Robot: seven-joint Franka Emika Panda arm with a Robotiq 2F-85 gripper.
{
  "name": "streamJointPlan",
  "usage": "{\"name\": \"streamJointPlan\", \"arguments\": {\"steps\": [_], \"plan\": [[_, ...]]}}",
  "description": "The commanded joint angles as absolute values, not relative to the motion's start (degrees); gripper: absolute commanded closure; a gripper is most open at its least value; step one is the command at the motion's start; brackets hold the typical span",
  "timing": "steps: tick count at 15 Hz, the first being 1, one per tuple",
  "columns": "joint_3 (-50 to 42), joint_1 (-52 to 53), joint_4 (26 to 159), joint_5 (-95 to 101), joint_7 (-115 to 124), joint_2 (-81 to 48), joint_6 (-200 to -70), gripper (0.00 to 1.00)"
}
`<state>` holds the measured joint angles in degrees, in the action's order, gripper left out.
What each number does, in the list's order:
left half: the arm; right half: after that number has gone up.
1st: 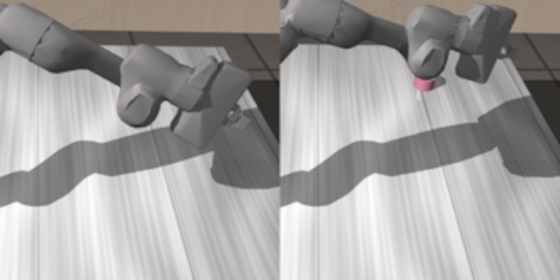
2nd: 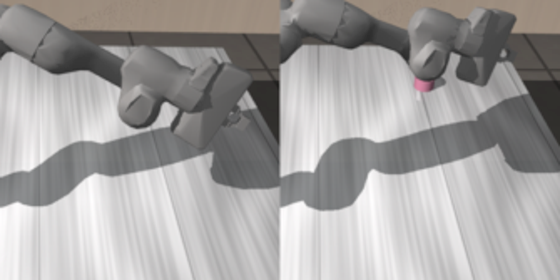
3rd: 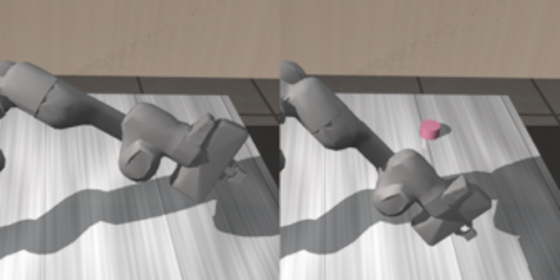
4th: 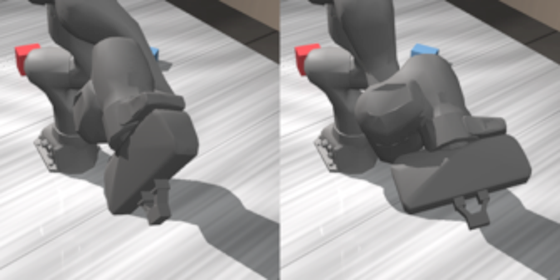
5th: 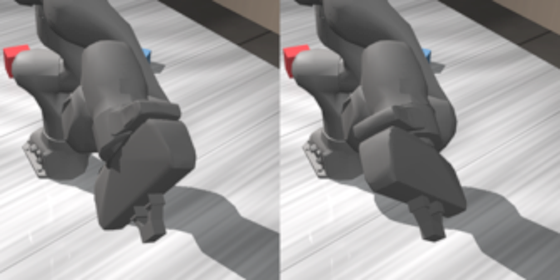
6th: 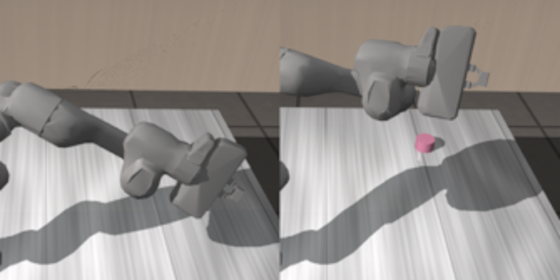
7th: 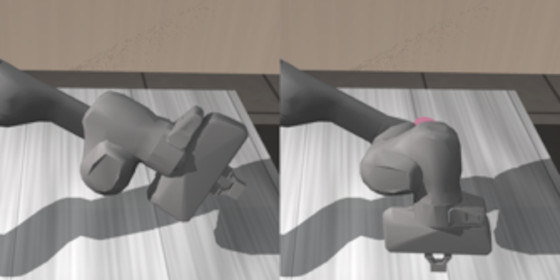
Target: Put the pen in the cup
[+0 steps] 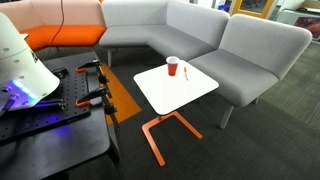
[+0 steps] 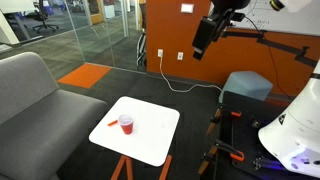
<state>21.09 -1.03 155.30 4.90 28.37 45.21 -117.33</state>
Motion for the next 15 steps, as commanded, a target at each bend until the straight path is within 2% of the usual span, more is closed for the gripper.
{"name": "streamJointPlan", "arguments": {"steps": [1, 4, 6, 11, 15], "plan": [[20.16, -0.03, 155.18, 5.71, 29.01, 44.92, -117.13, 0.0], [20.16, -0.03, 155.18, 5.71, 29.01, 44.92, -117.13, 0.0], [22.72, -4.39, 153.66, 6.3, 37.39, 41.5, -119.13, 0.0], [25.08, -16.58, 147.86, 8.23, 50.01, 23.6, -133.43, 0.0], [30.73, -26.71, 137.92, 11.35, 62.28, 5.83, -136.39, 0.0]]}}
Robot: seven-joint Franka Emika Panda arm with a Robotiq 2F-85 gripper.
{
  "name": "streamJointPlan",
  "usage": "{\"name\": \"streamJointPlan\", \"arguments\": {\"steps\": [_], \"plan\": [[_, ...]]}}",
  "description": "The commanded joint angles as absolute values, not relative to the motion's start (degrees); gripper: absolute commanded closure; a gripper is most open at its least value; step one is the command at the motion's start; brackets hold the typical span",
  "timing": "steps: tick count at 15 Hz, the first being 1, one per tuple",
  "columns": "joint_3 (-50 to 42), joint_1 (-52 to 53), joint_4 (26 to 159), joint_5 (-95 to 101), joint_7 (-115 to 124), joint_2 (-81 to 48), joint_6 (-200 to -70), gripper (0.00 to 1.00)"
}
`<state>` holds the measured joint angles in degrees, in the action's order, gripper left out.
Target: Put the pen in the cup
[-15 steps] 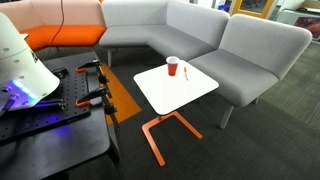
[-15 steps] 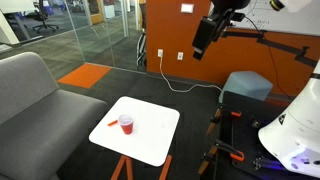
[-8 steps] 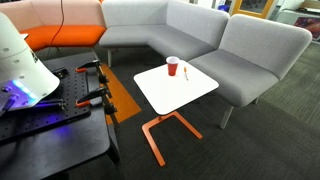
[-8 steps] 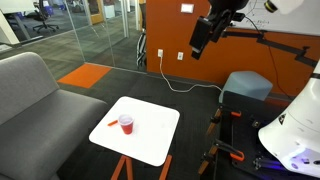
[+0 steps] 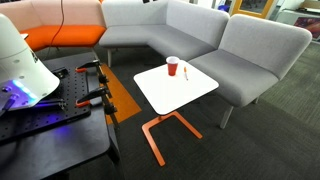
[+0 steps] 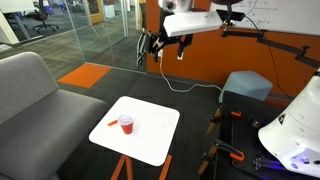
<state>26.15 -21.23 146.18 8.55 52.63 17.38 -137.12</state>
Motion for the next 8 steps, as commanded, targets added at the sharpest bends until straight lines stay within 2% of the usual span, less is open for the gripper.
{"name": "streamJointPlan", "arguments": {"steps": [1, 3, 4, 8], "plan": [[32.01, -28.0, 134.7, 13.4, 67.11, 1.09, -135.8, 0.0], [32.06, -27.73, 127.83, 18.08, 76.63, -8.4, -134.28, 0.0], [19.86, -15.45, 124.6, 19.97, 80.79, -12.69, -134.08, 0.0], [6.33, -2.47, 111.23, 12.43, 86.76, -28.24, -135.68, 0.0]]}}
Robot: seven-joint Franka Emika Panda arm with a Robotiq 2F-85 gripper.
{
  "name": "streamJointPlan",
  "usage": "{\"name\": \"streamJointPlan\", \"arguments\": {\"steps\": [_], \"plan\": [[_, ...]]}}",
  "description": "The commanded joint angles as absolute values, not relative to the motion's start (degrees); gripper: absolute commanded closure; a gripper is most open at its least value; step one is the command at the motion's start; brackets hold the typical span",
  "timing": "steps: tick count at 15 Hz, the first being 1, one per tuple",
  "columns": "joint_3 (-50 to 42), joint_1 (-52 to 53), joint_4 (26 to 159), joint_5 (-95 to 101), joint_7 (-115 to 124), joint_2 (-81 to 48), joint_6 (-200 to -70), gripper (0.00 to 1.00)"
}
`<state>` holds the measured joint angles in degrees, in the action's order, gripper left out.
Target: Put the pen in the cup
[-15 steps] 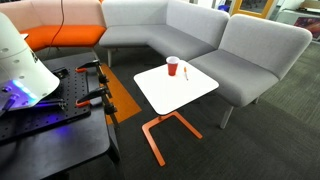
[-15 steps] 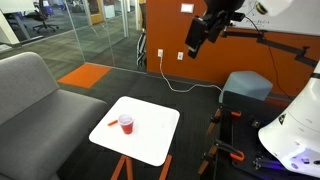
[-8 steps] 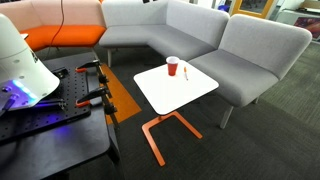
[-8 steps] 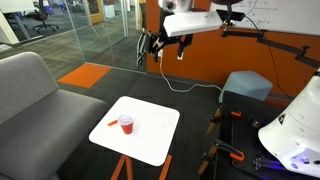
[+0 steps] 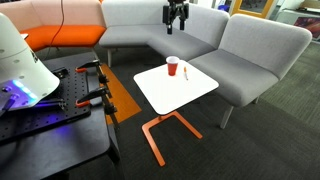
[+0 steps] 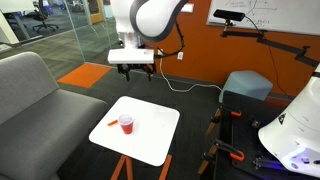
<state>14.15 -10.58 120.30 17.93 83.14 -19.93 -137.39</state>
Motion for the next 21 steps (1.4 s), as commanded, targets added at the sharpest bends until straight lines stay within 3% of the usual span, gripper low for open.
{"name": "streamJointPlan", "arguments": {"steps": [1, 10, 21], "plan": [[4.61, -0.55, 108.48, 8.81, 87.08, -31.23, -135.95, 0.0], [0.06, 3.93, 106.06, 3.33, 84.22, -34.14, -137.47, 0.0], [-7.76, 5.59, 97.39, -12.33, 104.77, -48.1, -143.71, 0.0]]}}
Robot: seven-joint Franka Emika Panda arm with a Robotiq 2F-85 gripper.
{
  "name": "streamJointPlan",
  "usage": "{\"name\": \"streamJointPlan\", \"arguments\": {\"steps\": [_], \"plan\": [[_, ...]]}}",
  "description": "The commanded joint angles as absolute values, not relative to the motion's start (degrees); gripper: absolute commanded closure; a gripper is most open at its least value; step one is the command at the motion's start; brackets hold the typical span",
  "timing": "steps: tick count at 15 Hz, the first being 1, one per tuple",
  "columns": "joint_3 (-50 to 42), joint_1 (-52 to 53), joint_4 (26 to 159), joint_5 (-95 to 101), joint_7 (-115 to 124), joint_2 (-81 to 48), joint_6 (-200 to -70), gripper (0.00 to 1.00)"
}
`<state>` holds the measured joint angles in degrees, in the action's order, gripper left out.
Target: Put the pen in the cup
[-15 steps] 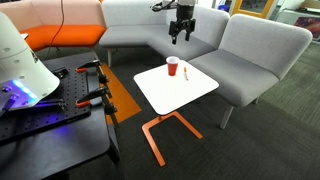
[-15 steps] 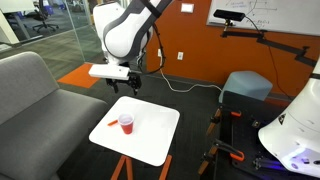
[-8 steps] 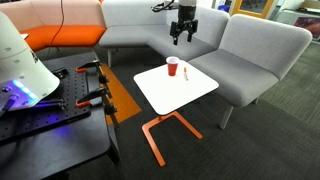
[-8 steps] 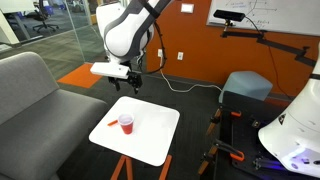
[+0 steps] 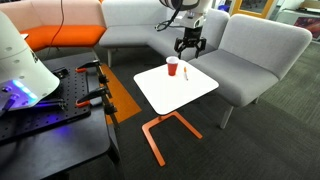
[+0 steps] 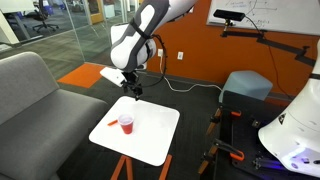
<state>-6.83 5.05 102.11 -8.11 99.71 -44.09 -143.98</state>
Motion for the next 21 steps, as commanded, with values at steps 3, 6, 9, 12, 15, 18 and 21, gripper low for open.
{"name": "streamJointPlan", "arguments": {"steps": [3, 6, 9, 12, 15, 18, 21], "plan": [[-7.61, 4.92, 92.55, -16.1, 109.48, -52.95, -142.99, 0.0], [-7.58, 4.53, 88.96, -16.81, 111.01, -57.23, -142.77, 0.0], [-6.84, 3.47, 85.92, -16.85, 109.72, -60.64, -142.47, 0.0], [-5.99, 2.6, 82.91, -16.28, 106.76, -63.58, -143.94, 0.0], [-5.48, 2.27, 79.85, -16.47, 105.42, -65.74, -143.58, 0.0], [-5.33, 2.26, 77.54, -16.47, 105.04, -67.75, -143.06, 0.0], [-5.27, 2.37, 76.42, -16.38, 105.02, -69.25, -143.06, 0.0]]}}
